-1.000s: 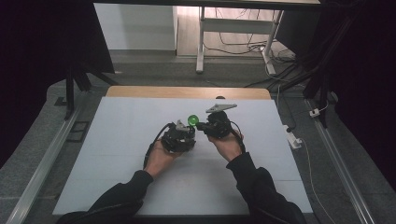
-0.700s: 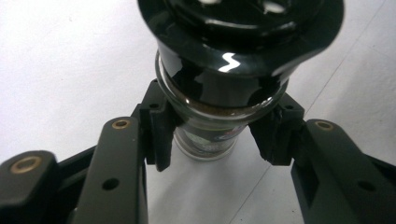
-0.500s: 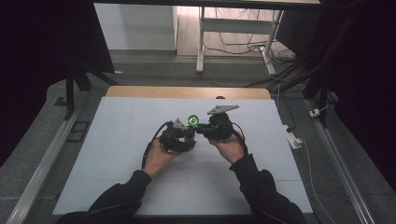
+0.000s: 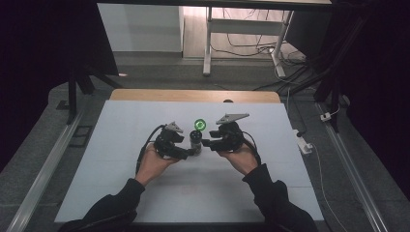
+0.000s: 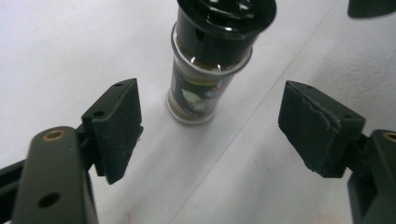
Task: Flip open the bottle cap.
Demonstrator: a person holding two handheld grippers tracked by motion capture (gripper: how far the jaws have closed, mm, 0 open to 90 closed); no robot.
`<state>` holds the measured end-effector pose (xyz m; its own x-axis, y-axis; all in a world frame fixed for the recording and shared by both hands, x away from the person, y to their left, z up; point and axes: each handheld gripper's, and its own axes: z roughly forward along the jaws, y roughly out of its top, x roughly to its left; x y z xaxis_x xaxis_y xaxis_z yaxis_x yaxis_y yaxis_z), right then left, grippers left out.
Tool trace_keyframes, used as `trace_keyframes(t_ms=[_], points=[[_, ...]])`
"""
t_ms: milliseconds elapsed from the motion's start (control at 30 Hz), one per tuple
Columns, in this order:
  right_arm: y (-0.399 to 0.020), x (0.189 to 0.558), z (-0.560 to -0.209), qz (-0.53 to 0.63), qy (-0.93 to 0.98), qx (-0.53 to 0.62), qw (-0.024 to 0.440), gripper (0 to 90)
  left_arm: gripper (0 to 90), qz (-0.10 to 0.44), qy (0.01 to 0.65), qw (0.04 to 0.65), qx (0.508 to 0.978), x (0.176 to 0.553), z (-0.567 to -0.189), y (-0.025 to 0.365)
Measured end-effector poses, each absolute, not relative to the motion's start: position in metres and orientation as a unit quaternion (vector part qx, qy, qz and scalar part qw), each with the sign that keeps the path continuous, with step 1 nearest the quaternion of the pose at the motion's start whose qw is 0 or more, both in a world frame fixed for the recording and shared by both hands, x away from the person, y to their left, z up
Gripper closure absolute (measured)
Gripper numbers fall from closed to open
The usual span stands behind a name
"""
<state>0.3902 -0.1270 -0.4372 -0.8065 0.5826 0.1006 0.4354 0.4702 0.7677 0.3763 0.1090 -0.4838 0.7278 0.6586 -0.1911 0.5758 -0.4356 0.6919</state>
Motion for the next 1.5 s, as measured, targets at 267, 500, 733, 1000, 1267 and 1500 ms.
trace_keyframes(t_ms=[267, 500, 733, 1000, 1267, 1500], points=[[-0.134, 0.383, -0.438, 0.423, 0.848, 0.311, 0.078, 28.6, 15.4, 0.033, 0.356, 0.381, 0.853, 0.364, -0.477, 0.119], [-0.139, 0.376, -0.440, 0.414, 0.853, 0.311, 0.068, 15.7, 7.0, 0.031, 0.352, 0.376, 0.857, 0.345, -0.472, 0.132], [-0.145, 0.363, -0.440, 0.412, 0.859, 0.296, 0.068, 8.7, 3.6, 0.033, 0.358, 0.391, 0.847, 0.327, -0.465, 0.155], [-0.158, 0.347, -0.437, 0.426, 0.854, 0.291, 0.073, 1.6, 0.0, 0.036, 0.361, 0.405, 0.839, 0.303, -0.462, 0.180], [-0.179, 0.330, -0.437, 0.429, 0.850, 0.293, 0.083, 0.0, 0.0, 0.036, 0.387, 0.421, 0.820, 0.279, -0.462, 0.207], [-0.201, 0.317, -0.442, 0.428, 0.845, 0.304, 0.098, 0.0, 0.0, 0.046, 0.412, 0.433, 0.800, 0.256, -0.462, 0.233]])
